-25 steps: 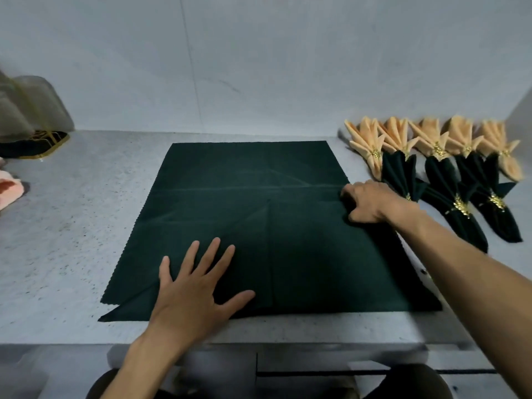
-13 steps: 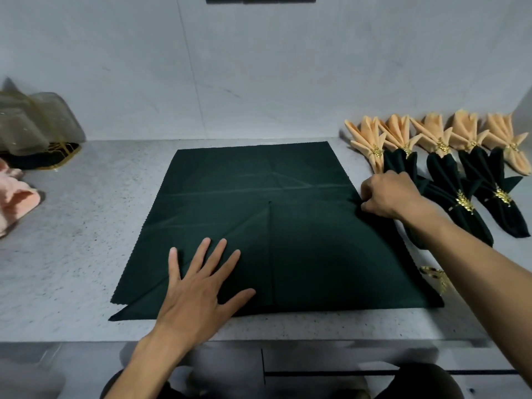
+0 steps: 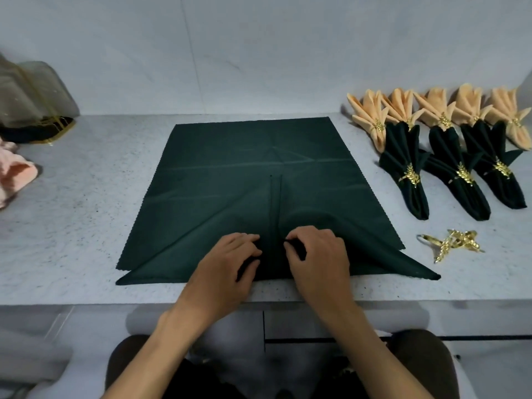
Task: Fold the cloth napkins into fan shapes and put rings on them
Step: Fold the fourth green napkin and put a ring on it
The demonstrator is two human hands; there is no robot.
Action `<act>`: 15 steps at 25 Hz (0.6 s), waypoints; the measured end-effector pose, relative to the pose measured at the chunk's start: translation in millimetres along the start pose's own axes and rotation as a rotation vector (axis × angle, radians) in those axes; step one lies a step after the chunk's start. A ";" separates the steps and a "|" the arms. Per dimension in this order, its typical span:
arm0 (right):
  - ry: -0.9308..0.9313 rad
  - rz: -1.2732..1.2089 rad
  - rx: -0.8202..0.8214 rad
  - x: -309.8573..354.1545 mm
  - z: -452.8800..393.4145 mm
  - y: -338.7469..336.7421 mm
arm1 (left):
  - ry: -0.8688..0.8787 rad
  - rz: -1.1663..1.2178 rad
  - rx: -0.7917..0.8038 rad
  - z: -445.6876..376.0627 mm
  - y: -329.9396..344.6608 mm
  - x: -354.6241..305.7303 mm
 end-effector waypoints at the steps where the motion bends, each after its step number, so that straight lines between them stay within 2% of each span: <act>1: -0.026 0.010 -0.007 2.2 3.6 1.2 | -0.015 0.001 0.004 0.9 0.6 0.6; 7: -0.157 0.243 -0.028 2.9 5.9 -5.0 | -0.011 -0.029 0.036 1.4 3.0 -0.5; 11: -0.159 0.238 -0.010 -22.3 -10.5 -15.4 | -0.026 -0.042 0.060 2.6 1.9 -1.2; 15: 0.036 0.267 -0.013 -62.7 -59.8 -26.8 | -0.001 -0.102 0.087 3.6 5.7 -3.0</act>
Point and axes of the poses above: each hand's wrist, its own z-axis away from the middle knuckle, its own y-axis out of the palm, x = y × z, the point moved 5 cm from there along -z, towards the middle knuckle, and after that the axes turned 6 degrees about -x, right-handed, at the moved point
